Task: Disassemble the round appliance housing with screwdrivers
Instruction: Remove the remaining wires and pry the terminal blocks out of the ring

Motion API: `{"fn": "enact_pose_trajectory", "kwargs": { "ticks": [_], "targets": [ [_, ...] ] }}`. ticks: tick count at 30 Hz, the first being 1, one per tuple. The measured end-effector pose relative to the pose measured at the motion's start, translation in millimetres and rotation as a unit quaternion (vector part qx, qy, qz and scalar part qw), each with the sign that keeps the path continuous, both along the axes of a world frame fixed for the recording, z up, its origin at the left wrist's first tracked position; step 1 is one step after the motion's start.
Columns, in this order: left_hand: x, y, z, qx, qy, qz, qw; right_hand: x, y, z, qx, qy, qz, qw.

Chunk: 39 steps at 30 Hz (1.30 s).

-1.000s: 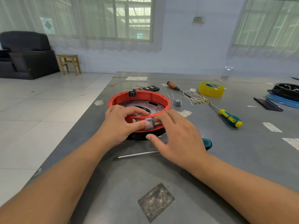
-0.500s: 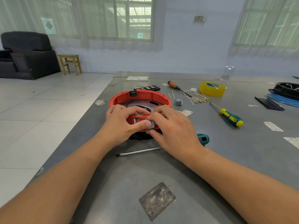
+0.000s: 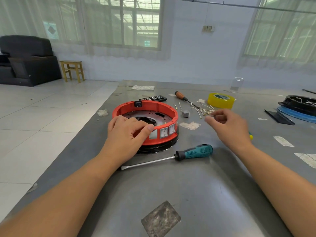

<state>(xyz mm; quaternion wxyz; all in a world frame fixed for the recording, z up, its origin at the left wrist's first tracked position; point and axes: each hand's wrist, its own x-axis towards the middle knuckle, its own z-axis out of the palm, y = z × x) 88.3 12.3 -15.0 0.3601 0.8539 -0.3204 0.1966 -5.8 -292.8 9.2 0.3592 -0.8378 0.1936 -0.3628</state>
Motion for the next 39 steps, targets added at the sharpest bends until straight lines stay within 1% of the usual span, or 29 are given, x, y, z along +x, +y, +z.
{"fn": "enact_pose_trajectory", "kwargs": {
  "ticks": [3, 7, 11, 16, 24, 32, 36, 37, 39],
  "targets": [
    [-1.9, -3.1, 0.0, 0.017, -0.022, 0.032, 0.999, 15.0, -13.2, -13.0, -0.017, 0.041, 0.011, 0.999],
    [-9.5, -9.6, 3.8, 0.073, -0.063, 0.078, 0.992, 42.8, -23.2, -20.9, -0.089, 0.099, 0.003, 0.991],
    [-16.5, -17.2, 8.1, 0.121, -0.054, 0.106, 0.986, 70.1, -29.2, -21.2, -0.158, 0.137, -0.016, 0.978],
    [-22.7, -22.8, 9.1, 0.103, -0.098, 0.082, 0.986, 101.6, -40.1, -24.7, -0.216, 0.178, -0.044, 0.959],
    [-17.7, -22.8, 3.5, 0.088, -0.084, 0.067, 0.99, 135.2, -50.1, -29.7, -0.275, 0.228, -0.059, 0.932],
    [-15.3, -21.6, 4.3, 0.079, -0.074, 0.06, 0.992, 137.7, -49.8, -31.6, -0.263, 0.225, -0.01, 0.938],
    [-14.3, -19.2, 6.7, 0.08, -0.061, 0.054, 0.993, 129.2, -42.6, -26.6, -0.254, 0.223, -0.007, 0.941],
    [-13.8, -18.6, 6.8, 0.079, -0.062, 0.052, 0.994, 125.9, -40.9, -25.5, -0.253, 0.211, -0.007, 0.944],
    [-13.3, -18.1, 6.7, 0.078, -0.065, 0.048, 0.994, 116.6, -38.4, -24.2, -0.221, 0.151, 0.01, 0.963]
  ]
}}
